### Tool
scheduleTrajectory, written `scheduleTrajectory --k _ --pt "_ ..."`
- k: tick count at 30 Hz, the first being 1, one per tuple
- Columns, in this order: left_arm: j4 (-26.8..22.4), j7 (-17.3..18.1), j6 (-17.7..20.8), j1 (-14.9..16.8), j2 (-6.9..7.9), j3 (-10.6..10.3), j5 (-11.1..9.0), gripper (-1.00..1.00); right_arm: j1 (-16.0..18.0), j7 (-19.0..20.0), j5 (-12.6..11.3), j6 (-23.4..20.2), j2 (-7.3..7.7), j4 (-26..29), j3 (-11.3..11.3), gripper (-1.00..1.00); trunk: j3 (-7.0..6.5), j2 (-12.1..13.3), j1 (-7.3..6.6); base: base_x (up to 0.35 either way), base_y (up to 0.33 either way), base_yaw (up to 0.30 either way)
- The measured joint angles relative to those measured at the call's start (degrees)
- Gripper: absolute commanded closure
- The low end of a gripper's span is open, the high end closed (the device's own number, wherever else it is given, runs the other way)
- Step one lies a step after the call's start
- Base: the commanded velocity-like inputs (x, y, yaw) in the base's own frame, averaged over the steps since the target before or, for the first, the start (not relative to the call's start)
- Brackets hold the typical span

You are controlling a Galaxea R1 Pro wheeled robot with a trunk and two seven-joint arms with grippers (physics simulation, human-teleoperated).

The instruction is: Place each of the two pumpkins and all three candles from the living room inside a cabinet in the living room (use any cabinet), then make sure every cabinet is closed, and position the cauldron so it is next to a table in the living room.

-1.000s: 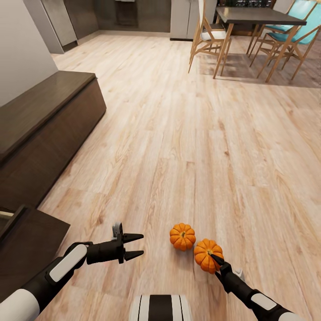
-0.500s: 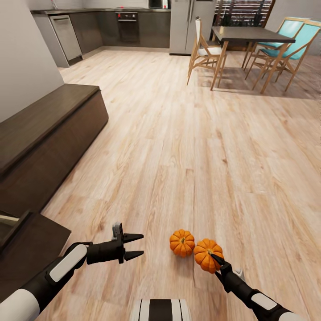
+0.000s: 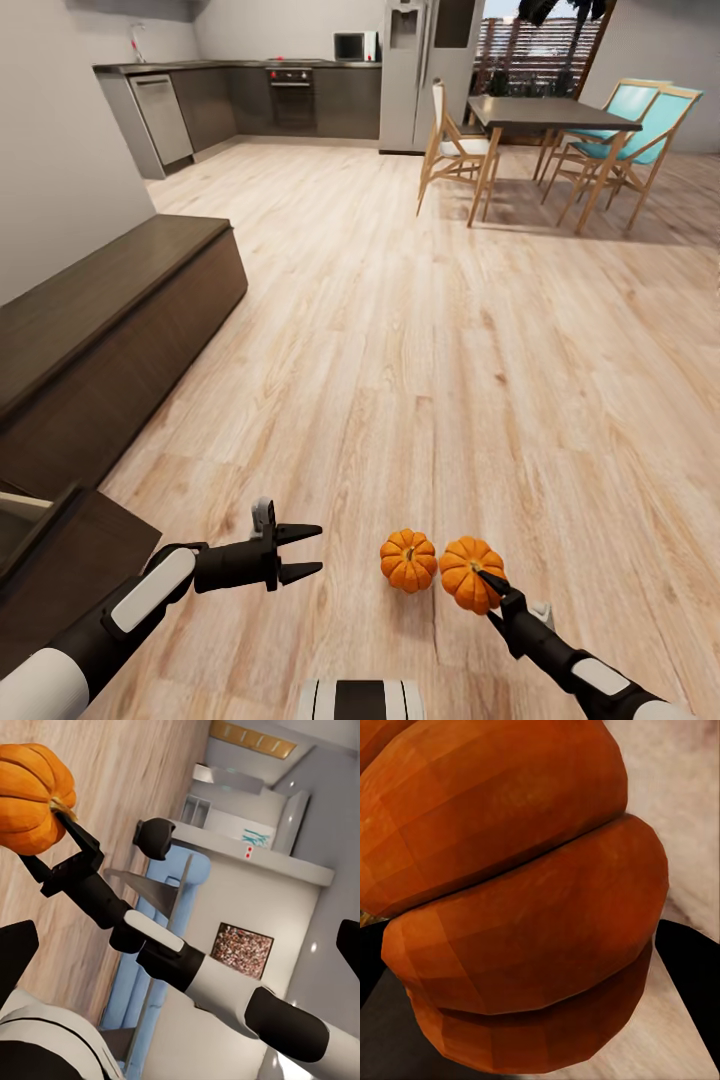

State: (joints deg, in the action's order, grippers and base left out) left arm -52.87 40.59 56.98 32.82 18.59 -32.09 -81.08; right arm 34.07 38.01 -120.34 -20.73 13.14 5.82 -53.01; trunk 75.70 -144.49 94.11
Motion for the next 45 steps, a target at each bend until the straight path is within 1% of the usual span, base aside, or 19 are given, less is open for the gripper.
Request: scheduleTrajectory --k 4,19,24,28,37,45 --pt "0.0 -0.05 -0.02 0.0 -0.11 0.0 0.12 -1.0 -0.07 -0.02 0.17 -1.3 0.19 -0.24 -0.06 1.0 -0.89 0.05 -0.1 0.0 0.0 0.0" --pt "-0.01 -0.06 -0.04 0.0 -0.31 -0.06 0.18 -1.0 -0.02 0.16 0.02 -1.59 0.46 -0.52 0.01 1.0 -4.21 0.25 -0.49 0.0 0.0 -0.001" --pt "0.0 -0.05 -0.03 0.01 -0.28 -0.1 0.17 -1.0 -0.03 1.98 0.04 -1.6 0.46 -0.64 0.05 1.0 -5.43 0.32 -0.62 0.0 0.0 -0.188" --pt "-0.02 -0.05 -0.02 0.01 -0.27 -0.1 0.09 -1.0 -0.08 2.37 0.08 -1.58 0.47 -0.61 -0.01 1.0 -6.48 0.38 -0.72 0.0 0.0 -0.257" --pt "-0.01 -0.05 -0.04 0.01 -0.1 -0.1 0.17 -1.0 -0.05 2.5 0.15 -1.53 0.47 -0.63 -0.2 1.0 -6.89 0.38 -0.72 0.0 -0.017 -0.265" --pt "-0.06 -0.04 -0.06 -0.01 -0.11 -0.09 0.2 -1.0 -0.08 2.45 0.27 -1.44 0.47 -0.68 -0.3 1.0 -7.24 0.38 -0.72 0.005 -0.242 -0.265"
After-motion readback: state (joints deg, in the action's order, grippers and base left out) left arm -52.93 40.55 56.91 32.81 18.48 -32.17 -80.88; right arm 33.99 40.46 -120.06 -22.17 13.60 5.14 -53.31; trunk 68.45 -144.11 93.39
